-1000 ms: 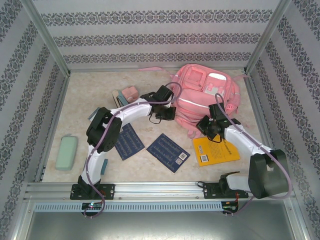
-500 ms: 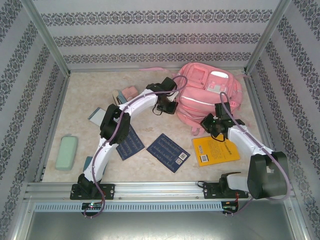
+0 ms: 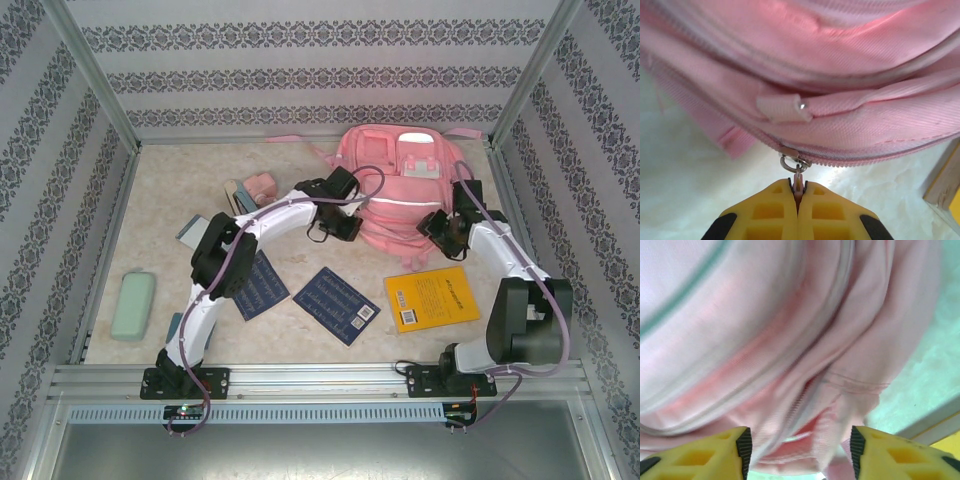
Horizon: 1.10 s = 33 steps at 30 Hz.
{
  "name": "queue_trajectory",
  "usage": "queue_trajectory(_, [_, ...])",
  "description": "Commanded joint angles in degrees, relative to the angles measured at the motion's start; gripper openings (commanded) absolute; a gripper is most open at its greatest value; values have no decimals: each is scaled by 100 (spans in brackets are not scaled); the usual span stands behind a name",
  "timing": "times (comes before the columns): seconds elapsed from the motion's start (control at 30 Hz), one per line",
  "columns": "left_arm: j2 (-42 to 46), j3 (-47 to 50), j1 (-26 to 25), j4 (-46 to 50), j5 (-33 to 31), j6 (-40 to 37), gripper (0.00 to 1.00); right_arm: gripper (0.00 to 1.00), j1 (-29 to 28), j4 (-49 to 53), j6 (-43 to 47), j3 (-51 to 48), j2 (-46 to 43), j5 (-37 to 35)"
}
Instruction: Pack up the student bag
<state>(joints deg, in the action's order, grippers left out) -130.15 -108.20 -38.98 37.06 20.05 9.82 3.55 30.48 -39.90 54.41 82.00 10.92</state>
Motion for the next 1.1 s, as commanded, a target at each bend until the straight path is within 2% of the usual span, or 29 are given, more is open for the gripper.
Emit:
queue_trajectory(0.0, [56,-55,-159,106,-32,167,0,60,-47,230,-178,-150,-507,-67])
queue_trajectory(0.17, [41,-115,-217,81,57,206,0,61,-451,-108,-987,-1040,-1443,262])
queue_trajectory(0.3, [131,-69,-228,150,73,127,0,54,-810,-996,-1913,-1570,-1622,708])
queue_trajectory(0.47, [194,43,-250,202,73,31,0,54,-1450,-1623,-2369,-1368,-1134,590])
queue_trajectory(0.6, [212,63,-276,273,43,-45,0,55,-1589,-2108,-2625,-1195,-612,602])
queue_trajectory(0.87, [243,54,-299,384,-100,-143,0,59,-1618,-2283,-2950,-935,48,254])
queue_trajectory(0.9, [238,47,-294,399,-119,-169,0,57,-1609,-2359,-2998,-941,114,211])
queue_trajectory(0.97, [224,22,-299,461,-199,-203,0,47,-1589,-2463,-3075,-922,264,228])
queue_trajectory(1.07, [167,-102,-290,618,-490,-319,0,15,-1555,-2335,-3032,-842,387,208])
